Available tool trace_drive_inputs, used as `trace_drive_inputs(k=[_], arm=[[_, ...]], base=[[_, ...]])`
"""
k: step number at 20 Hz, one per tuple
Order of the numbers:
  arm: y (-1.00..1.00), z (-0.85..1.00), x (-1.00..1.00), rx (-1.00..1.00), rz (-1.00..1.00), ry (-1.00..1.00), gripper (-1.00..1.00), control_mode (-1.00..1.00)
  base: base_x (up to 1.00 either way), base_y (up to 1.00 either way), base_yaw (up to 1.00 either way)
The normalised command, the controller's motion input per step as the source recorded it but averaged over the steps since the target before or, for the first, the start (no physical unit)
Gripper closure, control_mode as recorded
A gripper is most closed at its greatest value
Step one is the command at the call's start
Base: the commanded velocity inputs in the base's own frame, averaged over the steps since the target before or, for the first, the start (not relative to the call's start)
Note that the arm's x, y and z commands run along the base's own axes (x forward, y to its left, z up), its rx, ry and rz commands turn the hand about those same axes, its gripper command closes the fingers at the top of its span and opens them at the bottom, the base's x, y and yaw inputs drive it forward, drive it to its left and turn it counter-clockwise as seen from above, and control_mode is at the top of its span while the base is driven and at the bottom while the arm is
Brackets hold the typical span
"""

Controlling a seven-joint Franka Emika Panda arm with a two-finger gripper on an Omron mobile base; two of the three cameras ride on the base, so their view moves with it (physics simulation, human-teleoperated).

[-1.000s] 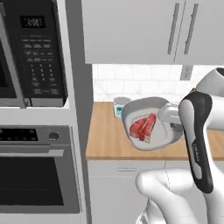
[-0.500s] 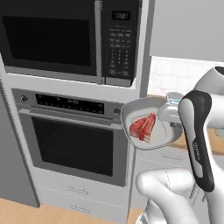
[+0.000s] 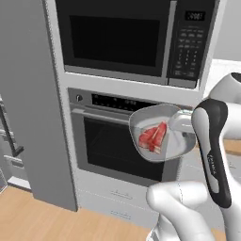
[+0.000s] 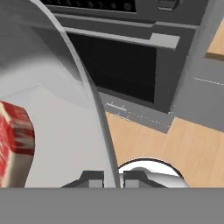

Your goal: Take the meat container that has the steak and place it on the second highest rack of the freezer. Then take the vegetable container that has the bell peppers and place it on the highest rack of the freezer.

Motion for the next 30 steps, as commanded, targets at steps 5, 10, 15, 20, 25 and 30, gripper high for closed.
trace_drive_inputs(k=[5, 10, 15, 20, 25, 30], arm=[[0.0, 0.0, 0.0, 0.0, 0.0, 0.0, 1.0, 1.0], [0.0, 0.0, 0.0, 0.0, 0.0, 0.0, 1.0, 1.0], [0.0, 0.0, 0.0, 0.0, 0.0, 0.0, 1.0, 1.0], [0.0, 0.0, 0.0, 0.0, 0.0, 0.0, 1.0, 1.0], [0.0, 0.0, 0.0, 0.0, 0.0, 0.0, 1.0, 1.0], [0.0, 0.0, 0.0, 0.0, 0.0, 0.0, 1.0, 1.0]], base=[[0.01, 1.0, -0.05], [0.0, 1.0, -0.25], [0.0, 1.0, -0.32], [0.0, 1.0, -0.28], [0.01, 0.99, -0.26], [0.0, 0.87, -0.25]])
